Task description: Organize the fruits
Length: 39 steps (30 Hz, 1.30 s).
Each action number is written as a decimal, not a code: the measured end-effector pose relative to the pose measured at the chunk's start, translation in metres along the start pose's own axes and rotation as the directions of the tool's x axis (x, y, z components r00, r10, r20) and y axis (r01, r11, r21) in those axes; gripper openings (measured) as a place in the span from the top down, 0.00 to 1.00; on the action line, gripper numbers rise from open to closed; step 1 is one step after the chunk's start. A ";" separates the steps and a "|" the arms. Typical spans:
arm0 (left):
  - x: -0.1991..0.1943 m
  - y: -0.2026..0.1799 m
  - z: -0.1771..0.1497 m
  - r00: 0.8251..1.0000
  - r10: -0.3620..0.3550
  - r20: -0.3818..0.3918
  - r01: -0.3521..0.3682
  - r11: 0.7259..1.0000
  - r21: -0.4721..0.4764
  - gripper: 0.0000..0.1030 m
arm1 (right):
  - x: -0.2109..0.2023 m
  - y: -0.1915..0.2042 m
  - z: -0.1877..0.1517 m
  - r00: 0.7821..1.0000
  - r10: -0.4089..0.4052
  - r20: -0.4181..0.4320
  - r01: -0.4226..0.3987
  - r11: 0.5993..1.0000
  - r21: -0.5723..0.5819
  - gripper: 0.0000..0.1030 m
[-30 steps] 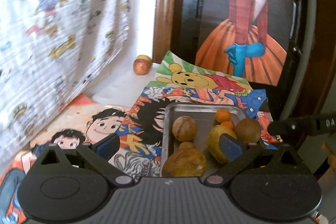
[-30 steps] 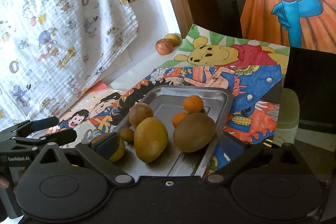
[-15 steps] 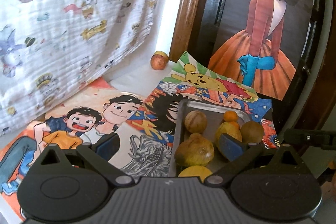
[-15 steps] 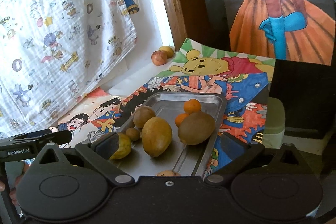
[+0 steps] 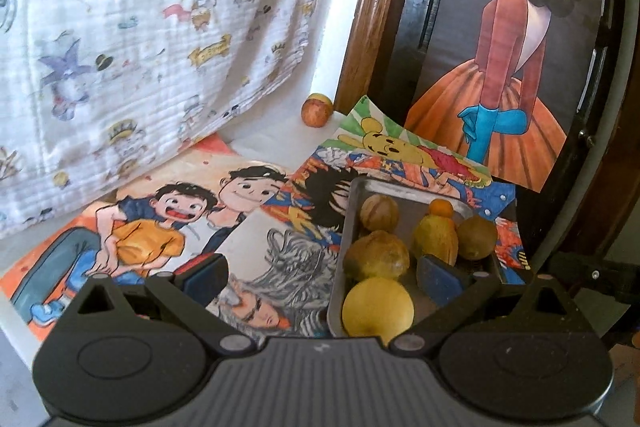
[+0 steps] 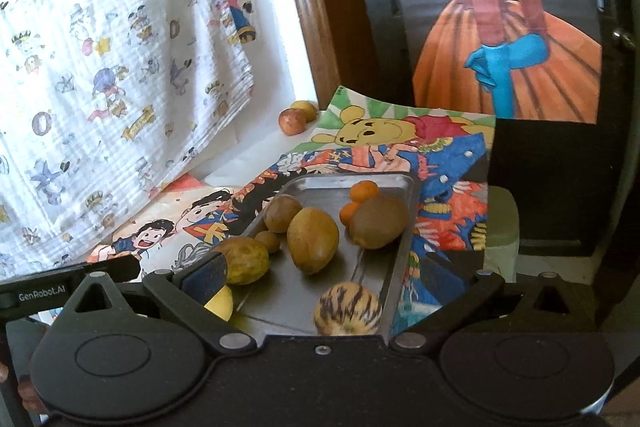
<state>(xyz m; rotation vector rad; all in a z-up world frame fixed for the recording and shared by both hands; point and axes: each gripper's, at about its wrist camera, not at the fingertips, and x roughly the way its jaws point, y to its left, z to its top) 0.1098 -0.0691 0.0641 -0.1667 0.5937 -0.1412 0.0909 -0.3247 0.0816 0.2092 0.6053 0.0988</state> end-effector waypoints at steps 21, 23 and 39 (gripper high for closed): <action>-0.047 0.016 -0.036 0.996 0.054 0.064 -0.055 0.999 0.002 0.00 | -0.041 0.034 -0.057 0.996 -0.065 0.064 0.066 0.998 -0.007 0.01; -0.049 0.017 -0.038 0.996 0.055 0.069 -0.055 0.998 0.002 0.00 | -0.043 0.037 -0.061 0.995 -0.069 0.071 0.070 0.997 -0.020 0.01; -0.067 0.019 -0.066 0.995 0.049 0.090 -0.055 0.996 0.063 0.00 | -0.059 0.049 -0.104 0.983 -0.109 0.146 0.116 0.992 -0.040 0.01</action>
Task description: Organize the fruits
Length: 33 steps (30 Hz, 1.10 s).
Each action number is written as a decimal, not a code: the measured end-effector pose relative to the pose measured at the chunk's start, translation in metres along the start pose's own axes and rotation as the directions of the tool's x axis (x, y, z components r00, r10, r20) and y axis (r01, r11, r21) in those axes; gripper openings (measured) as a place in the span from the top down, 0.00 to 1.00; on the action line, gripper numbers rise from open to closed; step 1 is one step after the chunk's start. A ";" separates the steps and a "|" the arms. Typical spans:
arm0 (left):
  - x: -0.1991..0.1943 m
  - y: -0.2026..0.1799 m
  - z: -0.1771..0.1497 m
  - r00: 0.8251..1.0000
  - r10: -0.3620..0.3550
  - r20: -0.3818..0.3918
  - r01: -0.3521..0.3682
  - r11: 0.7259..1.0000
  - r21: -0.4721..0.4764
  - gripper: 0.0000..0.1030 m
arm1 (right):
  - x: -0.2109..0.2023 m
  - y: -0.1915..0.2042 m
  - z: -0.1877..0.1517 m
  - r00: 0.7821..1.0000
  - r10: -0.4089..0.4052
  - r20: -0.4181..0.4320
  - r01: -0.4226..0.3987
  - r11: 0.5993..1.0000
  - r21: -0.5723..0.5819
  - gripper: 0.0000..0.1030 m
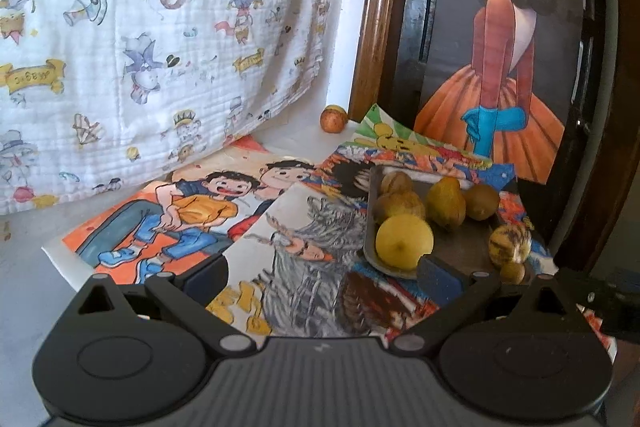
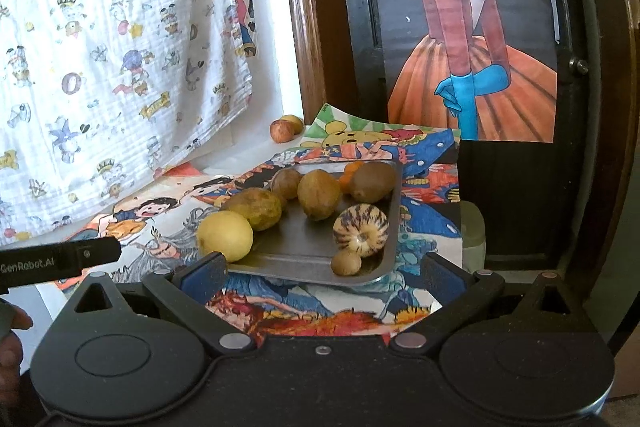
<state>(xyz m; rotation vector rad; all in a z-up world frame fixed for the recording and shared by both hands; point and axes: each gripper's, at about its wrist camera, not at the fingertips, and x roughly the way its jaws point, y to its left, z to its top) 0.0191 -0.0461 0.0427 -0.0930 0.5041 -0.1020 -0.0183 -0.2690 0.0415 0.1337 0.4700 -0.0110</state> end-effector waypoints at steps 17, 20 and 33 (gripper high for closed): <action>-0.012 0.005 -0.021 1.000 -0.016 -0.018 0.016 1.000 0.015 0.00 | -0.006 0.007 -0.014 1.000 0.006 0.016 -0.005 1.000 -0.027 0.01; -0.012 0.005 -0.025 0.999 -0.012 -0.031 0.013 1.000 0.021 0.00 | -0.006 0.009 -0.015 1.000 0.016 0.012 -0.016 0.999 -0.035 0.01; -0.011 0.010 -0.029 0.999 -0.013 -0.047 0.013 1.000 -0.001 0.00 | -0.007 0.015 -0.020 1.000 0.030 -0.002 -0.030 0.999 -0.041 0.01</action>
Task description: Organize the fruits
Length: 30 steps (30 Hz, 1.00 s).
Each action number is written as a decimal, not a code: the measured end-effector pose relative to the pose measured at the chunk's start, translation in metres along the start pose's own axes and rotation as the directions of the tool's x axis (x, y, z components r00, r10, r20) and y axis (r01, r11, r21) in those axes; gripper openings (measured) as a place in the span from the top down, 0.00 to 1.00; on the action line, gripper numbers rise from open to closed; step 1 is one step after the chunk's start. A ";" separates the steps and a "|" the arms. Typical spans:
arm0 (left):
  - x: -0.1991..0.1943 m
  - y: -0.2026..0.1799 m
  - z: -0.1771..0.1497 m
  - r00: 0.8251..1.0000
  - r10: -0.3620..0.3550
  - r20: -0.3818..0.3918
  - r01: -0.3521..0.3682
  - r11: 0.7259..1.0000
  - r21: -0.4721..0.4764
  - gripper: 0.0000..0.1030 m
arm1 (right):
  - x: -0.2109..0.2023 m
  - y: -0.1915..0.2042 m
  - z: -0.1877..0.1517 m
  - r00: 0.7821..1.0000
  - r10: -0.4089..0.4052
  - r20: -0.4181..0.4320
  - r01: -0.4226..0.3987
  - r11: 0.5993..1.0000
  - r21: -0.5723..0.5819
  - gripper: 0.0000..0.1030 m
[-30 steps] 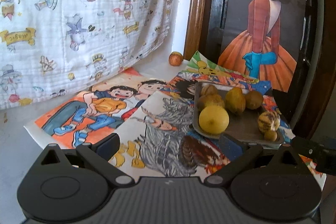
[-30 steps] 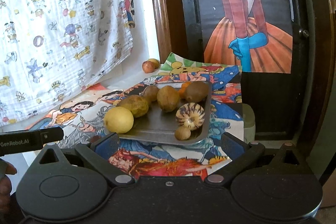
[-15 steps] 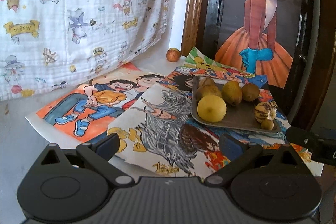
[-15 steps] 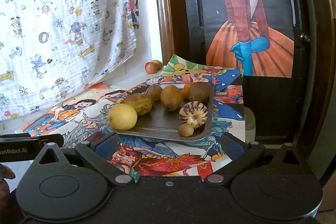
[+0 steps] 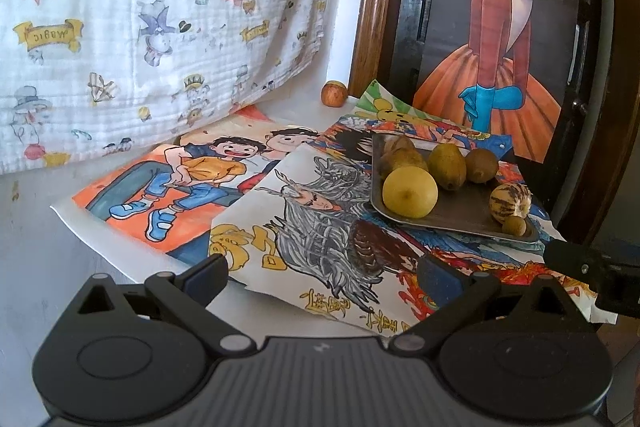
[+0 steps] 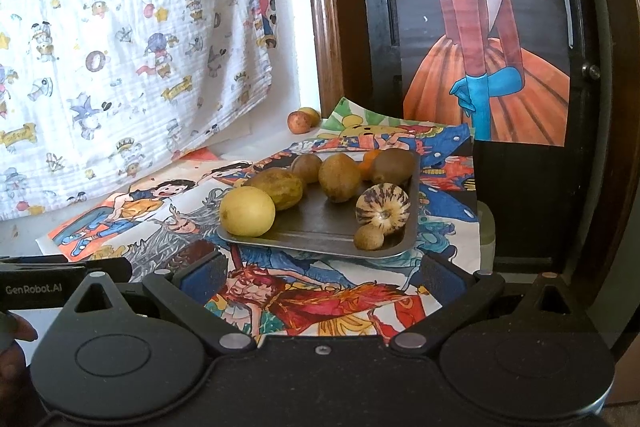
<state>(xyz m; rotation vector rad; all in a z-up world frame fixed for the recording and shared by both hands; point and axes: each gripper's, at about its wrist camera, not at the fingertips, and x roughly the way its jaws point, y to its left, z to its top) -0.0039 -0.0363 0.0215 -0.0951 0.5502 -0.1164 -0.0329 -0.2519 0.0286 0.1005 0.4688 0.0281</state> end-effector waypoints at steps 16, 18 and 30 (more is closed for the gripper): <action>0.002 -0.001 -0.001 1.000 0.003 -0.009 -0.003 1.000 -0.003 0.00 | 0.001 0.001 -0.001 1.000 0.002 -0.010 -0.002 1.000 0.001 0.01; 0.002 -0.001 -0.001 1.000 0.003 -0.009 -0.003 1.000 -0.003 0.00 | 0.001 0.001 -0.002 1.000 0.002 -0.010 -0.002 1.000 0.001 0.01; 0.002 -0.001 0.000 1.000 0.003 -0.010 -0.003 1.000 -0.003 0.00 | 0.002 0.001 -0.002 1.000 0.002 -0.011 -0.002 1.000 0.003 0.01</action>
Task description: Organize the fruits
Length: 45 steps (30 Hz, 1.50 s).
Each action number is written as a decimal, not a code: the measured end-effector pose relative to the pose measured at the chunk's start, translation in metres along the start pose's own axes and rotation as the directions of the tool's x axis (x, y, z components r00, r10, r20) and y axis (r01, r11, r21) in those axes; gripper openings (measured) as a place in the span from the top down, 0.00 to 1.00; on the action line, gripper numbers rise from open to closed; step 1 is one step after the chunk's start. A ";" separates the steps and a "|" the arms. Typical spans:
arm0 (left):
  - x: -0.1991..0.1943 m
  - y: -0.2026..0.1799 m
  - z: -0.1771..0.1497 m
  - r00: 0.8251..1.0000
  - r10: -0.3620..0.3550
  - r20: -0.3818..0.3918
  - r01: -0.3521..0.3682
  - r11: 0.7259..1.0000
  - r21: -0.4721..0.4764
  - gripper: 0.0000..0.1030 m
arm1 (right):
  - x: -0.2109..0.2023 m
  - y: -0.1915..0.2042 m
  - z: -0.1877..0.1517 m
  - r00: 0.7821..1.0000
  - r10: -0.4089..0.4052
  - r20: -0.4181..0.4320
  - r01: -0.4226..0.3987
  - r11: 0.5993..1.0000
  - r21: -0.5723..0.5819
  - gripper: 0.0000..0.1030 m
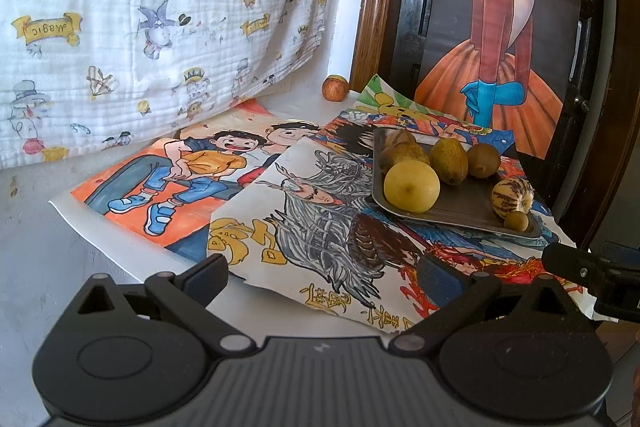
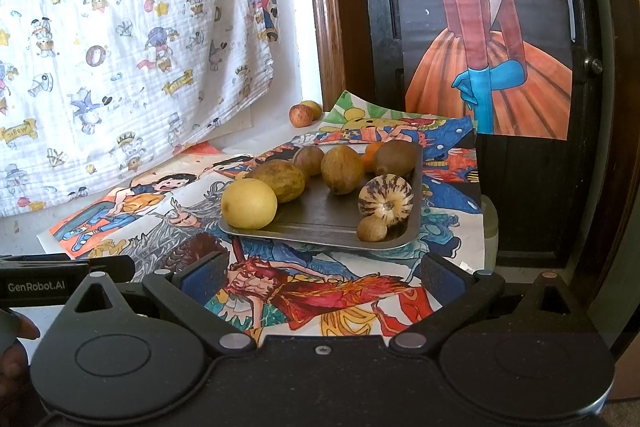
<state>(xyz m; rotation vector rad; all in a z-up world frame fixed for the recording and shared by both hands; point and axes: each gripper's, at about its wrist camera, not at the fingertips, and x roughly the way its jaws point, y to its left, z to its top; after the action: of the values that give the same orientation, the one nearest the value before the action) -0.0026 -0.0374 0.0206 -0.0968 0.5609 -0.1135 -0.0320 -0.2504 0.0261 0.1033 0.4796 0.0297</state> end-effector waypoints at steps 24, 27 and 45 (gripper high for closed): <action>0.001 0.002 -0.002 1.000 0.002 -0.008 -0.002 1.000 -0.006 0.00 | 0.001 0.001 -0.003 1.000 0.002 -0.004 -0.002 1.000 -0.001 0.01; 0.002 0.002 -0.002 1.000 0.002 -0.010 -0.002 1.000 -0.008 0.00 | 0.001 0.001 -0.003 1.000 0.002 -0.005 -0.002 1.000 -0.001 0.01; 0.006 -0.001 -0.003 0.999 0.011 -0.047 -0.012 1.000 -0.001 0.00 | 0.002 0.004 -0.005 1.000 0.004 -0.009 -0.004 1.000 -0.003 0.01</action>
<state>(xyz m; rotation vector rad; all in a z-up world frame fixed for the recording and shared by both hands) 0.0004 -0.0389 0.0153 -0.0920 0.6087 -0.1046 -0.0323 -0.2460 0.0210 0.1009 0.4887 0.0350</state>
